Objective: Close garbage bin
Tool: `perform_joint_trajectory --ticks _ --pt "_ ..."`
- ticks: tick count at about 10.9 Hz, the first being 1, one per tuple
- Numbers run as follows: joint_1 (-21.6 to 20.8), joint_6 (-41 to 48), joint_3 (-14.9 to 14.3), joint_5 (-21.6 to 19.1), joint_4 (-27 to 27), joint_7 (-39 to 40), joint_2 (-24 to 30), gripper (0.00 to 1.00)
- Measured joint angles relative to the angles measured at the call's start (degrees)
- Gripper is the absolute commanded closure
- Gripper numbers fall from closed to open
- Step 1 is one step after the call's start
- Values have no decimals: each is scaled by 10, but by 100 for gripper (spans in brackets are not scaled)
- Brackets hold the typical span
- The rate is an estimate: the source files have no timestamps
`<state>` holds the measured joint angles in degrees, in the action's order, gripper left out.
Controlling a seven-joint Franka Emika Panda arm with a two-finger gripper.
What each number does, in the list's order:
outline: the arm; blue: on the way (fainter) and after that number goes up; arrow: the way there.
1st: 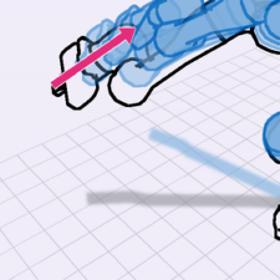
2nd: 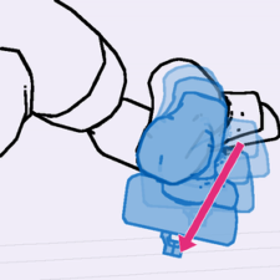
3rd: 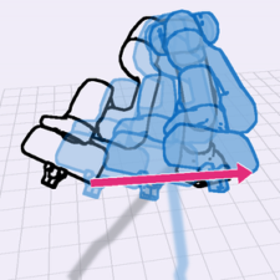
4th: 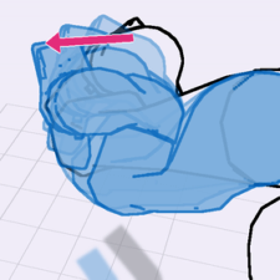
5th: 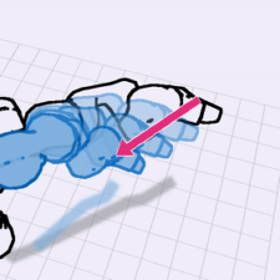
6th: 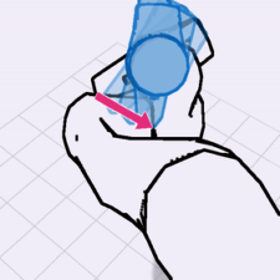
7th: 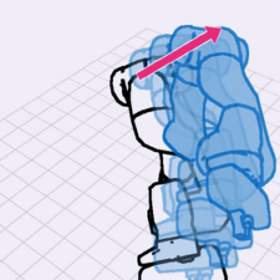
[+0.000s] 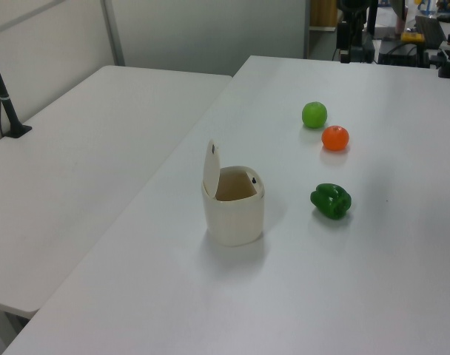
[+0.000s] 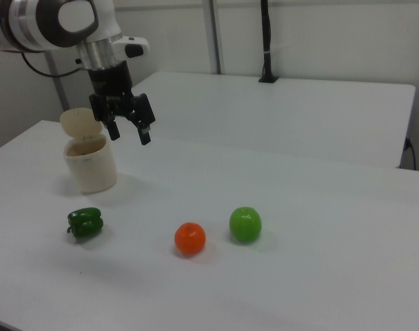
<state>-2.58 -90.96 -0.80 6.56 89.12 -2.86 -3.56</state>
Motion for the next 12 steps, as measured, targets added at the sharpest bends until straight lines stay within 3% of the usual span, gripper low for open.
perform_joint_trajectory --ticks 8,9,10,11,12 --pt "1 0 0 0 0 0 0 2" --pt "1 0 0 0 0 0 0 15" --pt "1 0 0 0 0 0 0 56" --pt "1 0 0 0 0 0 0 85" --pt "1 0 0 0 0 0 0 100"
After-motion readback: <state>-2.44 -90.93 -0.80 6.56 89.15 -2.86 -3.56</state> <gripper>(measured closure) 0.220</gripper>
